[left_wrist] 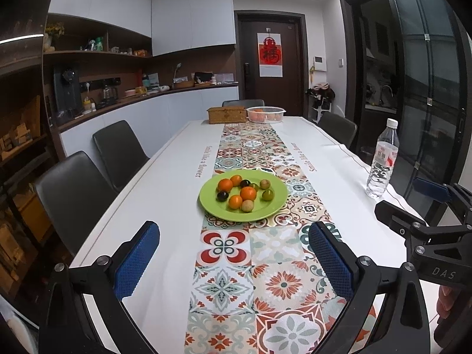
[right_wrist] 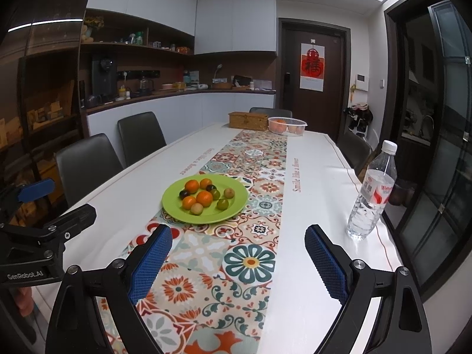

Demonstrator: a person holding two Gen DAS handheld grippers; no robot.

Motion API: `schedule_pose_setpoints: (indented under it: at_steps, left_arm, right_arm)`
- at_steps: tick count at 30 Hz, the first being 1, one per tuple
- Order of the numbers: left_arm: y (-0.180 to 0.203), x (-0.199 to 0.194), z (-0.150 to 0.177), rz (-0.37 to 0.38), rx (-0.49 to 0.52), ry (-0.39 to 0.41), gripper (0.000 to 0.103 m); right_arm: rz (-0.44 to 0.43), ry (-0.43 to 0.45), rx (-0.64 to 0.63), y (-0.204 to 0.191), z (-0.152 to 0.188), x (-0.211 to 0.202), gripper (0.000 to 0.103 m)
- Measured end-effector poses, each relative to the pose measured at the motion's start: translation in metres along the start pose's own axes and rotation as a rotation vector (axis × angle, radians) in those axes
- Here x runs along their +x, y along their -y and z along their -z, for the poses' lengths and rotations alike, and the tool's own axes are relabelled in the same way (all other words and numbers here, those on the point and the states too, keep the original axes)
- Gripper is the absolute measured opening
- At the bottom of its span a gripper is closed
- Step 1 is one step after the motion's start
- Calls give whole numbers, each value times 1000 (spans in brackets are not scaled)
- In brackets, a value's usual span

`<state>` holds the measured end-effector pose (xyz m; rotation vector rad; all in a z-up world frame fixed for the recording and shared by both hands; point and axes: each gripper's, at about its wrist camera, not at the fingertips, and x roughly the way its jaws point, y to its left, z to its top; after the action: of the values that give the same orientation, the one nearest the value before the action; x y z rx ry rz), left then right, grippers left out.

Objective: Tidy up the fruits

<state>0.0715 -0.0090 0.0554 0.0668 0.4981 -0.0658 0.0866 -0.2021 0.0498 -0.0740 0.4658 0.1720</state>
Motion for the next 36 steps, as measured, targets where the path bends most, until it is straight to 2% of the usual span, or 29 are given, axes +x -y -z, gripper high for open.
schedule_pose_setpoints:
  at_steps: [6,36]
  left_arm:
    - [3,0,6,15,3,-8,103]
    - [4,-9,17,-9,19,2,103]
  right_arm:
    - [3,-7,-3,0,4,-1,92]
    - [6,-11,-3,-1,21,-11,92]
